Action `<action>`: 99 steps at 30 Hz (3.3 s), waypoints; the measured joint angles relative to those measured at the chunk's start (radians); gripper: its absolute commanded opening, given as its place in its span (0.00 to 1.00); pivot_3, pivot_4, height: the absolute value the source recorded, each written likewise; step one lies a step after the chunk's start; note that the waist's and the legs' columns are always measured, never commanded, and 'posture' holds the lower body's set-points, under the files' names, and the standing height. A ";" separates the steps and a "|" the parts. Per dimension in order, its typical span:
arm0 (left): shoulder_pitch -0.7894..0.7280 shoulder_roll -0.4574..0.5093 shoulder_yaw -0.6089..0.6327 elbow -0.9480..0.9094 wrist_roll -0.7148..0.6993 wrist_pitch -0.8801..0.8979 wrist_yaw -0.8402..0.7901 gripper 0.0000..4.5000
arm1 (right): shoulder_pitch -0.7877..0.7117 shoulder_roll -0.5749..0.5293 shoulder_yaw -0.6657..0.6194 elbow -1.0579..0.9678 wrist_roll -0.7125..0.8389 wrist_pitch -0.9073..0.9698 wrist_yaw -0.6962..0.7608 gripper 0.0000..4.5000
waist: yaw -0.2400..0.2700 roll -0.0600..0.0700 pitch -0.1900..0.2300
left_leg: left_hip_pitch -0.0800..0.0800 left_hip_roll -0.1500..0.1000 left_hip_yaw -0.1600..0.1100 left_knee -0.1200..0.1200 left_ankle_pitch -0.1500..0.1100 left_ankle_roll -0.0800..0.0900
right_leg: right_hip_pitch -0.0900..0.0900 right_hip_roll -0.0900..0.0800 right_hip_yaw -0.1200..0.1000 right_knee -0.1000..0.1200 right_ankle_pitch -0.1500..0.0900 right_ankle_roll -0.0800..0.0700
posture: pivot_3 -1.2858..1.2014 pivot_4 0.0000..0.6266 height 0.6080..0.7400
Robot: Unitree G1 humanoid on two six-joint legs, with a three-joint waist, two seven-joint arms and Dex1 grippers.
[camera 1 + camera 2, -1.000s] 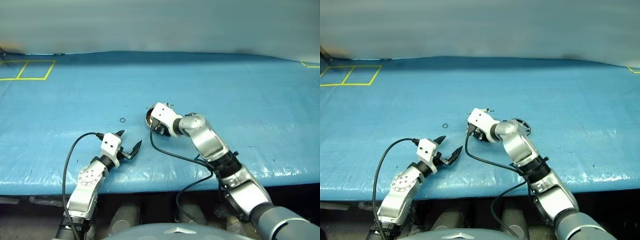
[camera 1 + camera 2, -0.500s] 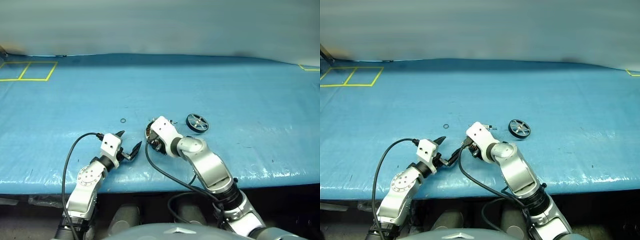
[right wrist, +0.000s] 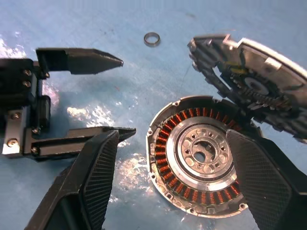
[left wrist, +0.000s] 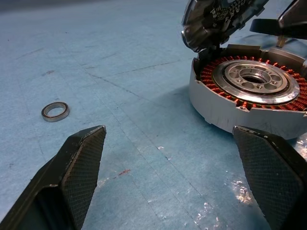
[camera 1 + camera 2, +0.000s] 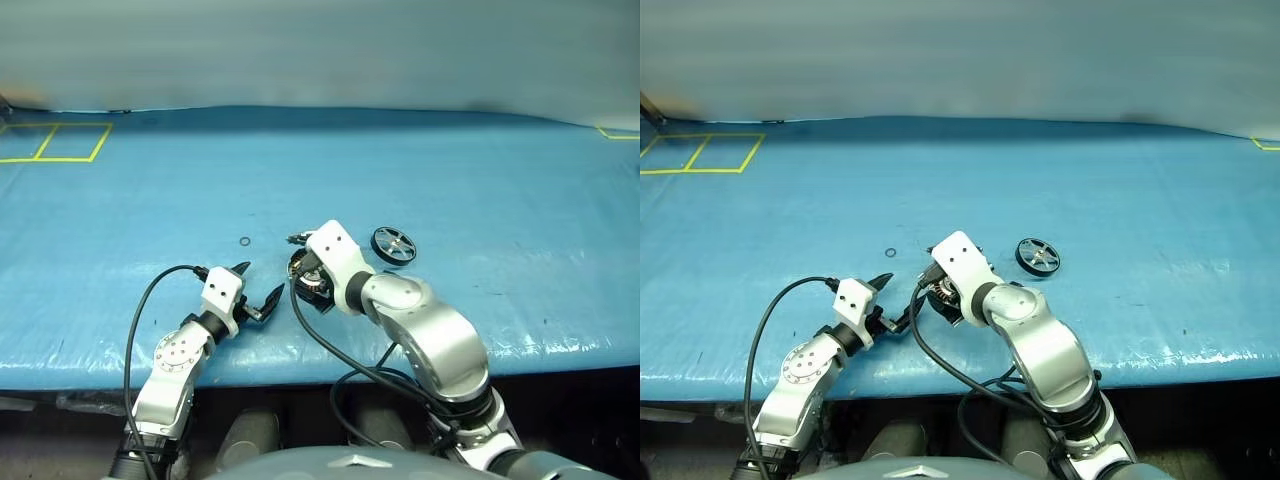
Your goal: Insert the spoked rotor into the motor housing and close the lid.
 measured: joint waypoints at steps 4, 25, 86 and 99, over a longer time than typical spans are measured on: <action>-0.008 0.007 0.001 0.001 0.001 0.000 -0.004 1.00 | 0.182 -0.053 -0.079 -0.048 0.089 -0.182 0.054 0.84 | 0.000 0.000 0.001 | 0.000 -0.001 0.000 0.000 -0.001 0.001 | 0.000 0.000 0.000 -0.001 0.000 0.001 | 0.52 0.24 1.00; -0.418 0.039 0.068 0.358 0.004 0.095 -0.004 1.00 | 0.566 -0.017 -0.205 0.241 0.098 -1.033 -0.107 0.84 | -0.001 -0.005 0.005 | 0.000 0.003 0.001 0.000 0.004 -0.004 | 0.002 0.006 0.004 0.001 0.001 -0.001 | 0.52 0.24 1.00; -0.379 0.135 -0.180 -0.074 -0.076 0.436 -0.306 0.14 | 0.644 -0.095 -0.152 0.307 0.140 -1.285 -0.069 0.85 | 0.003 -0.004 0.007 | 0.000 0.005 0.002 0.000 0.004 -0.005 | 0.003 0.009 0.007 0.001 0.000 -0.003 | 0.52 0.24 1.00; -0.432 0.074 -0.218 0.053 0.037 0.356 -0.226 0.14 | 0.653 -0.108 -0.133 0.334 0.161 -1.309 -0.036 0.85 | 0.003 -0.006 0.008 | 0.000 0.005 0.002 0.000 0.004 -0.005 | 0.003 0.008 0.007 0.002 0.000 -0.003 | 0.52 0.24 1.00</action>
